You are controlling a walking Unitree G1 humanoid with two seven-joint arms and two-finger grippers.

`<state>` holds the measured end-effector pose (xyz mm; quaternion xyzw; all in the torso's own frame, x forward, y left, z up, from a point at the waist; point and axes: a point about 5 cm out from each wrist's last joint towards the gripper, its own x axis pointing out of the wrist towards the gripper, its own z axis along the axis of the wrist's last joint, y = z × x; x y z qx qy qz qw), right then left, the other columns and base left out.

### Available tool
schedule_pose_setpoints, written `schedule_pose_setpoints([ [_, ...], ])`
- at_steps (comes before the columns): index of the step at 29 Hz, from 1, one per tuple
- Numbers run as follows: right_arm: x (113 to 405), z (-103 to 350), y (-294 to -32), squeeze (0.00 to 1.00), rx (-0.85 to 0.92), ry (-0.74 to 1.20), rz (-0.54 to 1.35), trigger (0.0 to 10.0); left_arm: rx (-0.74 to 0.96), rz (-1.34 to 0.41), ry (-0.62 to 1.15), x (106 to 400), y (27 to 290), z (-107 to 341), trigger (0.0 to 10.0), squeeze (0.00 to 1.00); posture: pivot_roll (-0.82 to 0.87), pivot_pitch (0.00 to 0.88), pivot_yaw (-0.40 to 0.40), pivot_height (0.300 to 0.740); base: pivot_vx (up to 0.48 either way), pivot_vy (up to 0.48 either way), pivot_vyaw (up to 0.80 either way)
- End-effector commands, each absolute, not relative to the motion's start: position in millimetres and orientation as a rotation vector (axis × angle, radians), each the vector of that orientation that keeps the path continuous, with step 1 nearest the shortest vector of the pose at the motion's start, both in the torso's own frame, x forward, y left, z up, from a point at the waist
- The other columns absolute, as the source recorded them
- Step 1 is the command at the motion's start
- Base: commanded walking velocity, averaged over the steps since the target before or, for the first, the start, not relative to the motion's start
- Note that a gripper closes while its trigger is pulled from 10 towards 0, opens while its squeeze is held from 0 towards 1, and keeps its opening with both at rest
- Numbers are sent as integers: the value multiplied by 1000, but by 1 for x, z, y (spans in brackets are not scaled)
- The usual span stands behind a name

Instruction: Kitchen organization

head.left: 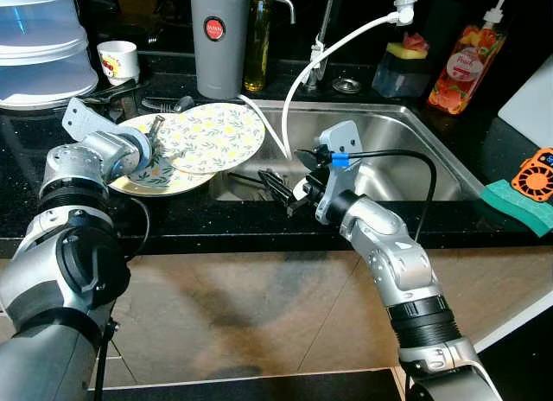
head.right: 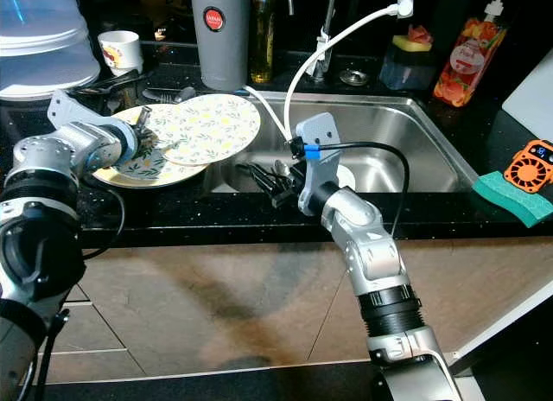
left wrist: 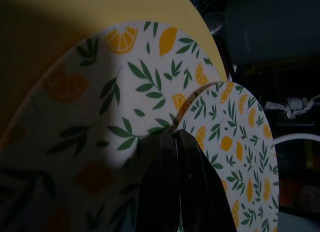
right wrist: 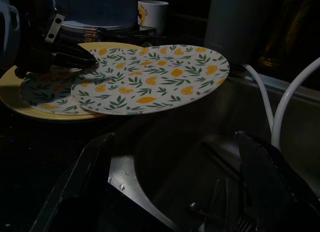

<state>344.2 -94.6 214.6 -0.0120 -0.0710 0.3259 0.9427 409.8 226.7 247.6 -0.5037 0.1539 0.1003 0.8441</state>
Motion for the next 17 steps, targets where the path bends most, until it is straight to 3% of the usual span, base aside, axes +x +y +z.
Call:
schedule_pose_setpoints([
  [1, 345, 215, -97, 0, -29, -146, 651, 10000, -1057, 234, 350, 408, 230, 240, 0, 0, 81, 0, -52, 740, 0, 0, 0],
  [7, 346, 216, -99, 0, -29, -146, 645, 10000, -1070, 50, 148, 410, 233, 275, 0, 0, 83, 0, -57, 740, 0, 0, 0],
  [10, 347, 217, -101, 0, -31, -148, 638, 10000, -925, 17, 101, 407, 236, 286, 0, 0, 84, 0, -56, 740, 0, 0, 0],
  [11, 348, 217, -102, 0, -32, -150, 633, 10000, -841, 18, 90, 406, 237, 291, 10000, 0, 84, 0, -56, 740, 0, 0, 0],
  [12, 349, 219, -104, 0, -33, -154, 629, 10000, -675, 63, 80, 404, 242, 294, 10000, 0, 84, 0, -56, 740, 0, 0, 0],
  [13, 349, 219, -104, 0, -33, -154, 629, 10000, -675, 63, 80, 404, 242, 294, 10000, 0, 84, 0, -56, 740, 0, 0, 0],
  [15, 349, 220, -106, 0, -34, -157, 624, 10000, -181, 66, -4, 398, 247, 310, 10000, 0, 84, 0, -56, 740, 0, 0, 0],
  [16, 349, 220, -106, 0, -34, -157, 624, 10000, -181, 66, -4, 398, 247, 310, 10000, 0, 84, 0, -56, 740, 0, 0, 0],
  [17, 349, 220, -107, 0, -36, -158, 623, 10000, 15, 22, -38, 395, 244, 316, 10000, 0, 84, 0, -56, 740, 0, 0, 0],
])
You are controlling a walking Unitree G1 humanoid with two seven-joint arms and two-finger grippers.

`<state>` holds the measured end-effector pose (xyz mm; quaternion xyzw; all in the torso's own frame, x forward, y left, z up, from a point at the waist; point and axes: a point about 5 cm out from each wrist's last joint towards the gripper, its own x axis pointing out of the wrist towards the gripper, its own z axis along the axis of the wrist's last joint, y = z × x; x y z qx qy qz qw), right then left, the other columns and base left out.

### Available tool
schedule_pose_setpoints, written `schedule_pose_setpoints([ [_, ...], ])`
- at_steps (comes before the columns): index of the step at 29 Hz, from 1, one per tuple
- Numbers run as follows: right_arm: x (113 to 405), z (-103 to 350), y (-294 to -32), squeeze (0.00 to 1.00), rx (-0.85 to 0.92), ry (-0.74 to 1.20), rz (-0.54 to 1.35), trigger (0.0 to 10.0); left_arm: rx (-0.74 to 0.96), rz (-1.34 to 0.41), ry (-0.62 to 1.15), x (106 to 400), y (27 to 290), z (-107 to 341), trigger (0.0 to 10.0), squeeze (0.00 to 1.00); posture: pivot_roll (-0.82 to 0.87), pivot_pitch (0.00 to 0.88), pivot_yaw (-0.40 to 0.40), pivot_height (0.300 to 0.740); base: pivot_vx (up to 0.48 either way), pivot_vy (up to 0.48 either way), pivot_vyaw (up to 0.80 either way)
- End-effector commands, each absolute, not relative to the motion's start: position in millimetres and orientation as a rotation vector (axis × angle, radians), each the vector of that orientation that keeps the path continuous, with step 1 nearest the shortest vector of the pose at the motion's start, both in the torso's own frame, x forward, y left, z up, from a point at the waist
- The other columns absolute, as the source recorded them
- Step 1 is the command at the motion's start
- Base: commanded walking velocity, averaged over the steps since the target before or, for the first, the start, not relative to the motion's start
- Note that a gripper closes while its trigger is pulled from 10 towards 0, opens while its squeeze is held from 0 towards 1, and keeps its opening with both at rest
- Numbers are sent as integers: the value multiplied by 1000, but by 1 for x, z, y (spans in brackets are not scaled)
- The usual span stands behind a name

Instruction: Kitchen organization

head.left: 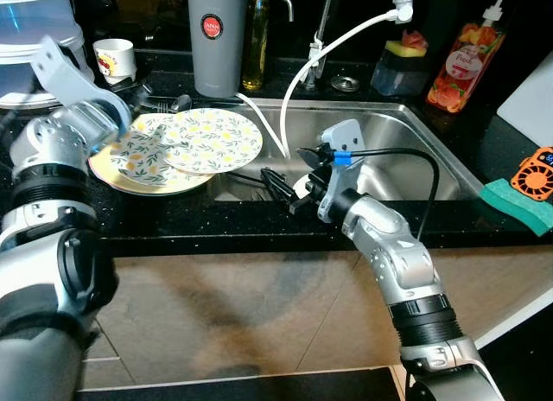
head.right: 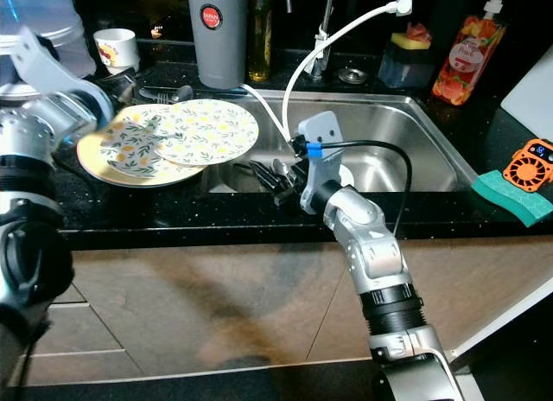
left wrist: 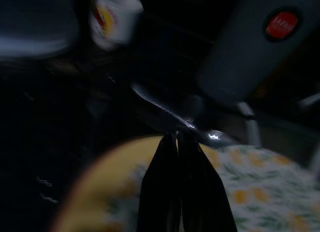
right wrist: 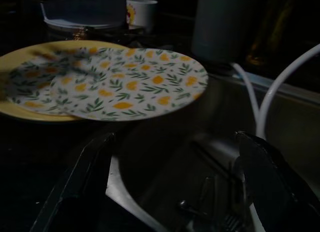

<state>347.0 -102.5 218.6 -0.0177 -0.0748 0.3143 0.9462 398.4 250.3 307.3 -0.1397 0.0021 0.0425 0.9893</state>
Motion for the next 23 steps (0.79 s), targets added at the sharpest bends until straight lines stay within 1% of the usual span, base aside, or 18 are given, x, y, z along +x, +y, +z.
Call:
schedule_pose_setpoints([
  [1, 349, 220, -108, 0, -36, -157, 622, 10000, 202, -21, -50, 391, 244, 319, 10000, 0, 102, 0, -53, 740, 0, 0, 0],
  [2, 349, 219, -108, 0, -35, -156, 621, 10000, 408, -56, -51, 387, 248, 320, 10000, 0, 111, 0, -50, 740, 0, 0, 0],
  [3, 349, 219, -108, 0, -35, -156, 620, 10000, 543, -81, -39, 384, 251, 319, 10000, 0, 111, 0, -50, 740, 0, 0, 0],
  [4, 349, 218, -107, 0, -34, -156, 620, 10000, 731, -121, -38, 381, 255, 317, 10000, 0, 111, 0, -50, 740, 0, 0, 0],
  [5, 349, 218, -107, 0, -34, -156, 620, 10000, 731, -121, -38, 381, 255, 317, 10000, 0, 111, 0, -50, 740, 0, 0, 0],
  [6, 349, 218, -107, 0, -33, -156, 620, 10000, 907, -188, -44, 376, 255, 315, 10000, 0, 117, 0, -50, 740, 0, 0, 0],
  [7, 350, 218, -107, 0, -32, -157, 620, 10000, 1022, -247, -38, 373, 255, 312, 10000, 0, 117, 0, -50, 740, 0, 0, 0],
  [8, 350, 219, -106, 0, -32, -159, 621, 10000, 1203, -332, -32, 367, 255, 307, 10000, 0, 124, 0, -47, 740, 0, 0, 0],
  [9, 350, 219, -106, 0, -32, -160, 621, 10000, 1303, -387, -15, 363, 255, 304, 10000, 0, 124, 0, -47, 740, 0, 0, 0],
  [10, 350, 219, -106, 0, -32, -161, 621, 10000, 1358, -418, -2, 361, 256, 301, 10000, 0, 124, 0, -47, 740, 0, 0, 0],
  [11, 351, 219, -106, 0, -31, -162, 620, 10000, 1401, -454, 12, 360, 255, 298, 10000, 1000, 125, 0, -42, 740, 0, 0, 0],
  [12, 351, 219, -106, 0, -31, -162, 620, 10000, 1401, -454, 12, 360, 255, 298, 10000, 1000, 125, 0, -42, 740, 0, 0, 0],
  [13, 351, 219, -106, 0, -30, -163, 618, 10000, 1428, -492, 29, 358, 253, 294, 10000, 1000, 125, 0, -42, 740, 0, 0, 0],
  [16, 350, 218, -106, 0, -27, -162, 616, 10000, 1512, -665, 91, 348, 244, 277, 10000, 1000, 125, 0, -42, 740, 0, 0, 0],
  [19, 350, 218, -107, 0, -27, -161, 614, 10000, 1550, -706, 105, 350, 238, 274, 10000, 1000, 117, 0, -46, 740, 0, 0, 0],
  [20, 350, 218, -108, 0, -28, -160, 613, 10000, 1569, -715, 102, 353, 234, 273, 10000, 0, 117, 0, -46, 740, 0, 0, 0],
  [23, 350, 219, -108, 0, -29, -163, 612, 10000, 1629, -812, 117, 358, 227, 263, 10000, 0, 117, 0, -46, 740, 0, 0, 0],
])
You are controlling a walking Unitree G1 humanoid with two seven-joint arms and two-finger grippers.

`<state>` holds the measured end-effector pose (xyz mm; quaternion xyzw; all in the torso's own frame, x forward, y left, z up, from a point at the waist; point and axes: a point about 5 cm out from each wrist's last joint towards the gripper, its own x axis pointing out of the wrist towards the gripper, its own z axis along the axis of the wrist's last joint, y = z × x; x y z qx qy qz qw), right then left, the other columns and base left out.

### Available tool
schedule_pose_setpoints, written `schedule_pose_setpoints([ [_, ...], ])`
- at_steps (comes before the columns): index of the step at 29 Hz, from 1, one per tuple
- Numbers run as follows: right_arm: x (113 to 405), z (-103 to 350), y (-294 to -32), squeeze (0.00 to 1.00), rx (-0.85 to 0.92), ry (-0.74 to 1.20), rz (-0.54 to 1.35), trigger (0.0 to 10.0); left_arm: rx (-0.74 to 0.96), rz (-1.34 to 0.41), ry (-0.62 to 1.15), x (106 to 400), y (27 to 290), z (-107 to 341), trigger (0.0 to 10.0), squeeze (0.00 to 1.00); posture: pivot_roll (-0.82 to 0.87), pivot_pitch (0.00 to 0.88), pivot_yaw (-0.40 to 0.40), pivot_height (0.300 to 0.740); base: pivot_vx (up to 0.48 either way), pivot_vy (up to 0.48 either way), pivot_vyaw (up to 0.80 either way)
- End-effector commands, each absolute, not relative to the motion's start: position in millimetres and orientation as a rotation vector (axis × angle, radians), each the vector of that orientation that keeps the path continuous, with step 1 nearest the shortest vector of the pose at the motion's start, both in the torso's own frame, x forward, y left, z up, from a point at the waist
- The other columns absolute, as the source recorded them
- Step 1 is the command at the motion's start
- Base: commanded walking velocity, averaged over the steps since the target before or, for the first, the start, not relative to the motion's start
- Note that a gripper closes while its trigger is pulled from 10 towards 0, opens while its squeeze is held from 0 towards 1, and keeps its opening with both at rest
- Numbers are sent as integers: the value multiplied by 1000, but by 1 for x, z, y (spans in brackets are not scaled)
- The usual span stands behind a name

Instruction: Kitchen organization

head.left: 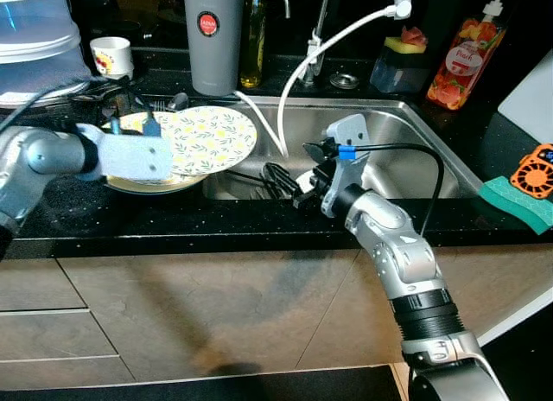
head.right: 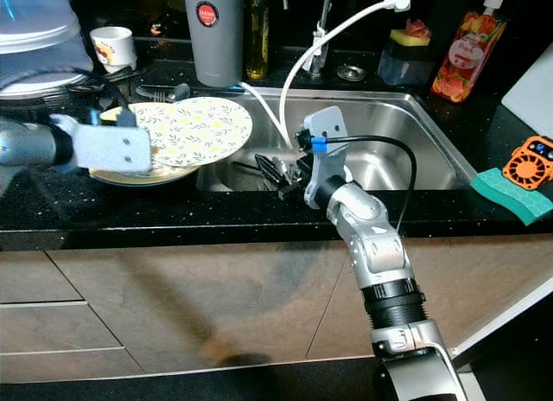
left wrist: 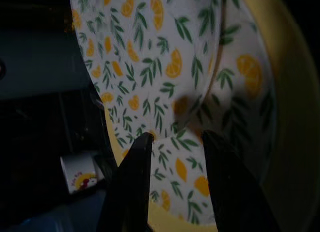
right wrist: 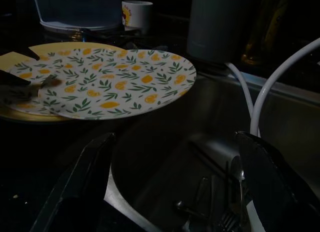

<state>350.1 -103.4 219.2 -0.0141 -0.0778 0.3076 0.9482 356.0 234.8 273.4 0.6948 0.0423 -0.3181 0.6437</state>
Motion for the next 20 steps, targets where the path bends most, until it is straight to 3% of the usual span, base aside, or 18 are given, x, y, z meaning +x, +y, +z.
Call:
schedule_pose_setpoints([
  [1, 350, 219, -108, 0, -30, -164, 612, 10000, 1640, -836, 123, 357, 226, 260, 10000, 0, 117, 0, -46, 740, 0, 0, 0],
  [9, 349, 219, -111, 0, -34, -163, 601, 10000, 1618, -882, 119, 367, 205, 235, 10000, 0, 89, 0, -45, 740, 0, 0, 0],
  [13, 350, 220, -111, 0, -35, -163, 599, 10000, 1627, -825, 75, 379, 187, 215, 10000, 0, 89, 0, -45, 740, 0, 0, 0],
  [17, 350, 221, -111, 0, -37, -167, 599, 10000, 1680, -646, 9, 394, 174, 207, 10000, 0, 73, 0, -49, 740, 0, 0, 0],
  [18, 350, 221, -111, 0, -38, -168, 599, 10000, 1684, -621, 11, 396, 174, 206, 9216, 0, 73, 0, -49, 740, 0, 0, 0],
  [19, 350, 221, -111, 0, -38, -168, 598, 10000, 1688, -589, 24, 397, 177, 204, 2235, 0, 70, 0, -47, 740, 0, 0, 0],
  [20, 350, 221, -111, 0, -38, -168, 597, 10000, 1699, -568, 31, 397, 179, 203, 0, 0, 66, 0, -44, 740, 0, 0, 0],
])
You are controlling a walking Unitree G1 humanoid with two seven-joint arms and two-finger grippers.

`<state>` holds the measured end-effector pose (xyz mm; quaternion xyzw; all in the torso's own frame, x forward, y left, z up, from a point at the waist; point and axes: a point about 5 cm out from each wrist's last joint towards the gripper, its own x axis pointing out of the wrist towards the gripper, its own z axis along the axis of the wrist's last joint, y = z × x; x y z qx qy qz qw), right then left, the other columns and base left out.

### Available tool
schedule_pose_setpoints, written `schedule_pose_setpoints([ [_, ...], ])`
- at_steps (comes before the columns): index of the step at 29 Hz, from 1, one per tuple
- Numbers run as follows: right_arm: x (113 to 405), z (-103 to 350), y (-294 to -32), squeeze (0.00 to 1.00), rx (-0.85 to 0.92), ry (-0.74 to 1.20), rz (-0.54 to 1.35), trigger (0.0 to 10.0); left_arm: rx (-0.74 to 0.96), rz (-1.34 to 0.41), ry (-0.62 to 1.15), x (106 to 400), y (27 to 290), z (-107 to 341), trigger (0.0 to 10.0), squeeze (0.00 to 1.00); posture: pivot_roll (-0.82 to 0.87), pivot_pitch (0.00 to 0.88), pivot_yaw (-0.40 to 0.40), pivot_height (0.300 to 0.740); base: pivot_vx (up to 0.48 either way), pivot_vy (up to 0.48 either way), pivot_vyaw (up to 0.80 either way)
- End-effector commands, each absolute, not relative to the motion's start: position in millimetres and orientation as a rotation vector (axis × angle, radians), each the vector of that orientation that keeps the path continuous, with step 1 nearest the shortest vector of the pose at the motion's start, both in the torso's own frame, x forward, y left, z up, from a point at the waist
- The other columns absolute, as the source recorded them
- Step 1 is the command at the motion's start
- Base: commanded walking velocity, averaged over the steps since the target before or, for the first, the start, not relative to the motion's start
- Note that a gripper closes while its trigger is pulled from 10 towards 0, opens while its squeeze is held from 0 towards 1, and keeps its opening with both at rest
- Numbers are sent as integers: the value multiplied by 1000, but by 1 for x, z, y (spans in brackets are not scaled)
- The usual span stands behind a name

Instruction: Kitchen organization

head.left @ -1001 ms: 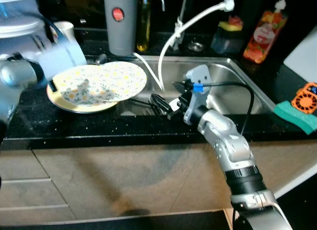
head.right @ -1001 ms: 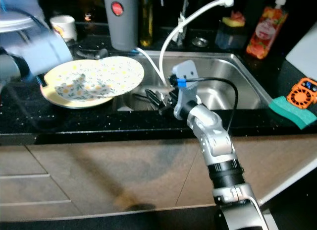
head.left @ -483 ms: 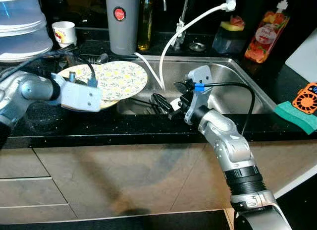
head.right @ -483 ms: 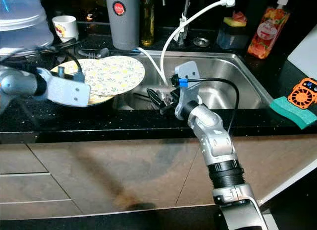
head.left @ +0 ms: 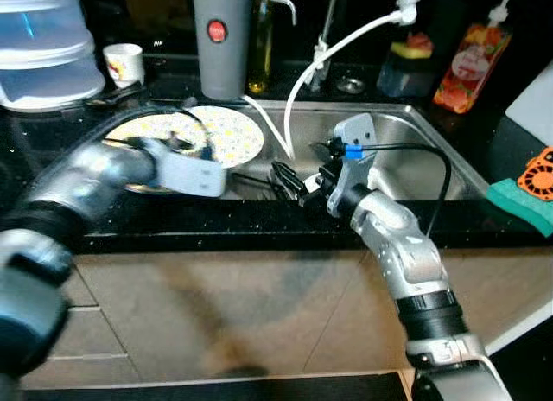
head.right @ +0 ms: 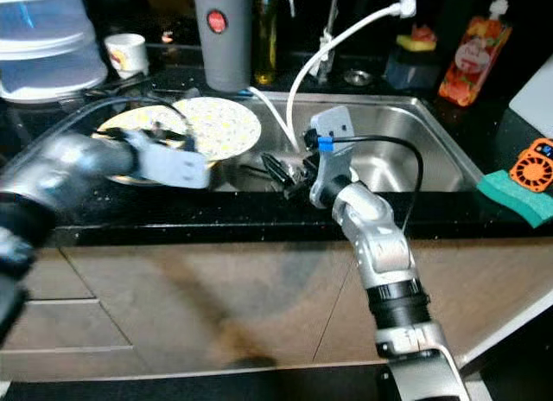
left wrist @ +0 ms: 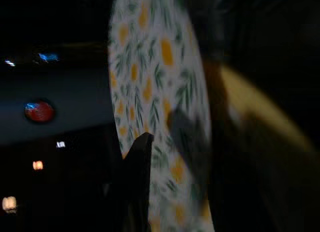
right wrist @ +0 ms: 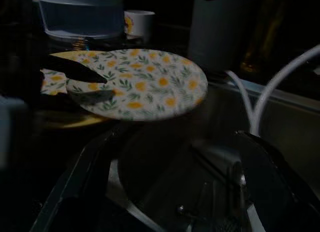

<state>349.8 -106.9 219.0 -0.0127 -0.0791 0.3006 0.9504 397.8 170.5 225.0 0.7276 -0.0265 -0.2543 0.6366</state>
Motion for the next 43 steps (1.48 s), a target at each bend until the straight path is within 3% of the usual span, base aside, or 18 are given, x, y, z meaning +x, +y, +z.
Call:
schedule_pose_setpoints([
  [1, 349, 221, -112, 0, -38, -169, 596, 10000, 1701, -556, 40, 397, 181, 202, 0, 0, 66, 0, -44, 740, 0, 0, 0],
  [4, 349, 221, -113, 0, -39, -168, 590, 10000, 1709, -530, 42, 398, 184, 202, 0, 0, 66, 0, -44, 740, 0, 0, 0],
  [13, 351, 221, -115, 0, -36, -166, 582, 10000, 1761, -345, -238, 402, 177, 242, 0, 0, 89, 0, -52, 740, 0, 0, 0],
  [14, 351, 221, -114, 0, -35, -167, 583, 10000, 1748, -315, -310, 402, 172, 250, 9216, 0, 92, 0, -54, 740, 0, 0, 0],
  [15, 353, 221, -114, 0, -33, -168, 583, 10000, 1710, -283, -448, 399, 164, 268, 10000, 0, 97, 0, -56, 740, 0, 0, 0],
  [22, 354, 227, -118, 0, 32, -183, 578, 10000, 1695, -316, -644, 385, 156, 287, 10000, 0, 100, 0, -60, 740, 0, 0, 0],
  [30, 350, 261, -136, 0, 352, -310, 615, 10000, 1754, -379, -717, 377, 158, 282, 10000, 0, 102, 0, -62, 740, 0, 0, 0],
  [31, 348, 271, -140, 0, 444, -352, 637, 10000, 1746, -375, -743, 376, 159, 283, 10000, 0, 102, 0, -62, 740, 0, 0, 0],
  [43, 343, 281, -144, 0, 793, -354, 735, 10000, 1623, -319, -929, 368, 137, 299, 10000, 0, 100, 0, -64, 740, 0, 0, 0],
])
